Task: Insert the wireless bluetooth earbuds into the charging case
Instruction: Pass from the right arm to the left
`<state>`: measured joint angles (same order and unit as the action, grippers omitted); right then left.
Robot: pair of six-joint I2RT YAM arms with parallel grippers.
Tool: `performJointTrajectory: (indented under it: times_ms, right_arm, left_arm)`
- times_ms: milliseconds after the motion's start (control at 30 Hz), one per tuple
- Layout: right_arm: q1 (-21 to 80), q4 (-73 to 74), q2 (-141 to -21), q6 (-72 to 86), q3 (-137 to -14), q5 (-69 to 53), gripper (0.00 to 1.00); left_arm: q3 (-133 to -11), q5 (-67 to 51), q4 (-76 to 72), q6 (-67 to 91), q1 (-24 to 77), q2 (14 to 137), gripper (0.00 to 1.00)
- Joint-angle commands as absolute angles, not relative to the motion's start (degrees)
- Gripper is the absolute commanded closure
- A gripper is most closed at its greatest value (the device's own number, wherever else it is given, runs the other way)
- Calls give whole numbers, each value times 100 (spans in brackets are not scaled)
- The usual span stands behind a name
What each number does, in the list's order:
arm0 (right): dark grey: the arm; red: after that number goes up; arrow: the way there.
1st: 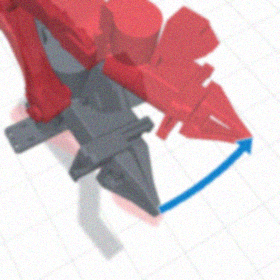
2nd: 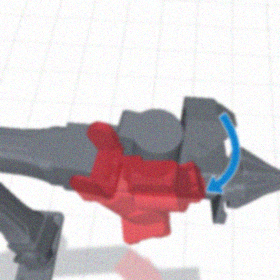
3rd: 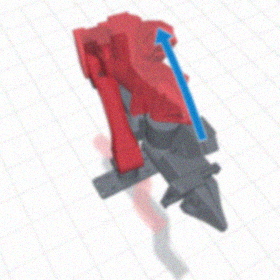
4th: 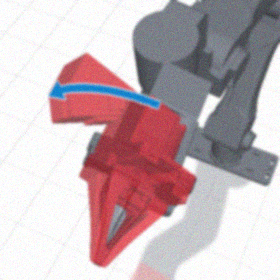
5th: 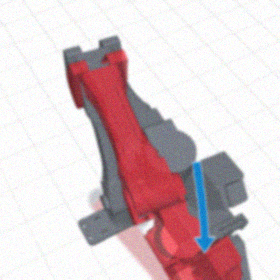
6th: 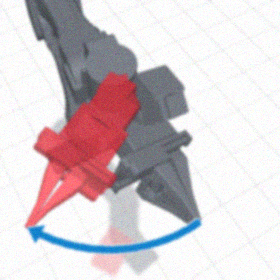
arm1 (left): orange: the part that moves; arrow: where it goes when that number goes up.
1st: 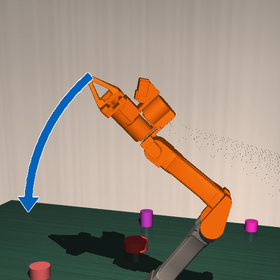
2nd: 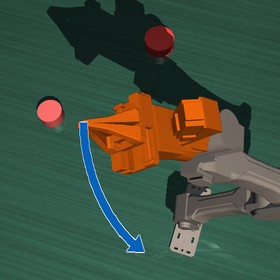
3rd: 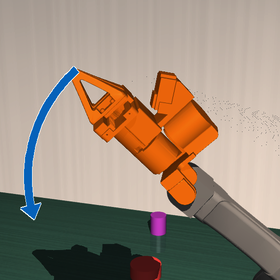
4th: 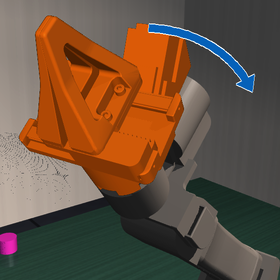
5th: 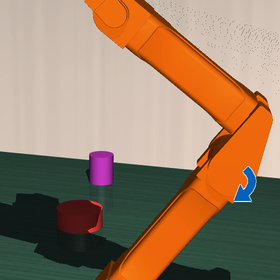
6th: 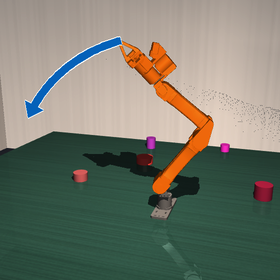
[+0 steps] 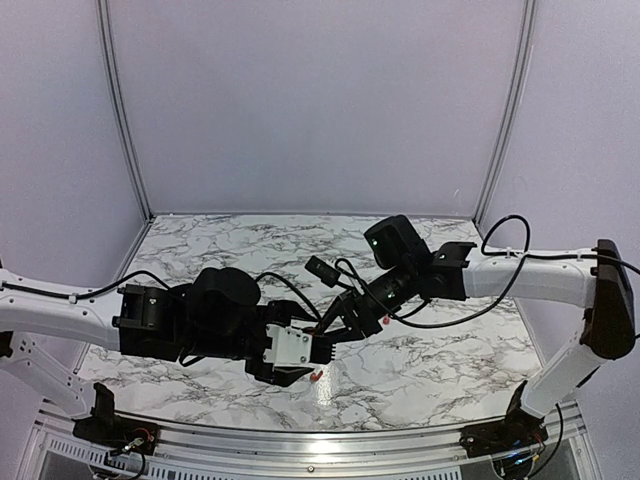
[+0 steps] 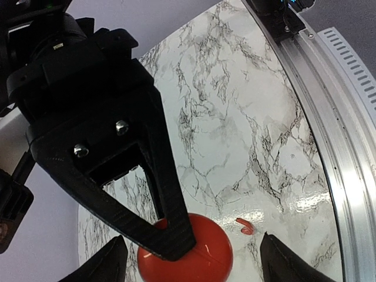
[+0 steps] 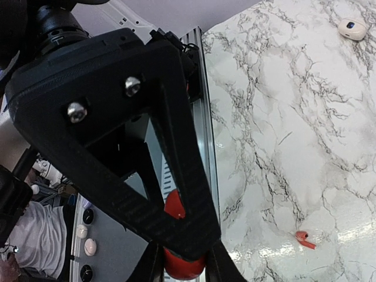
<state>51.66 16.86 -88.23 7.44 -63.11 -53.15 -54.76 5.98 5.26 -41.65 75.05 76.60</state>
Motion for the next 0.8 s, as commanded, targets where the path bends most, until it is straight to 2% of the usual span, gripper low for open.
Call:
performJointTrajectory:
  times_ms: [0, 167, 400, 467, 567, 633, 700, 767]
  right_arm:
    - [5246, 1880, -8938, 590, -6594, -5605, 95]
    - [5244, 1876, -8993, 571, -6591, -5666, 95]
    - [5246, 1875, -9071, 563, -6639, -5796, 94]
    - [5247, 1881, -9080, 570, -6657, -5798, 87]
    - [5181, 1871, -9009, 575, -6671, -5775, 68]
    - [5071, 1733, -8885, 699, -6599, -5751, 56]
    - [4936, 1440, -8672, 877, -6459, -5730, 51]
    - [4793, 1025, -8437, 1124, -6234, -5654, 51]
  left_arm:
    - [-5771, 528, 1007, -4521, 7558, 7836, 21]
    - [-5862, 536, 1227, -4634, 7589, 7983, 27]
    - [-5871, 579, 1244, -4648, 7594, 8007, 45]
    - [-5864, 629, 1176, -4592, 7589, 7966, 52]
    - [-5775, 920, 890, -4408, 7581, 7889, 60]
    - [-5595, 1246, 327, -4161, 7564, 7756, 62]
    - [-5457, 1414, -95, -3929, 7503, 7646, 63]
    - [-5346, 1667, -527, -3687, 7435, 7582, 64]
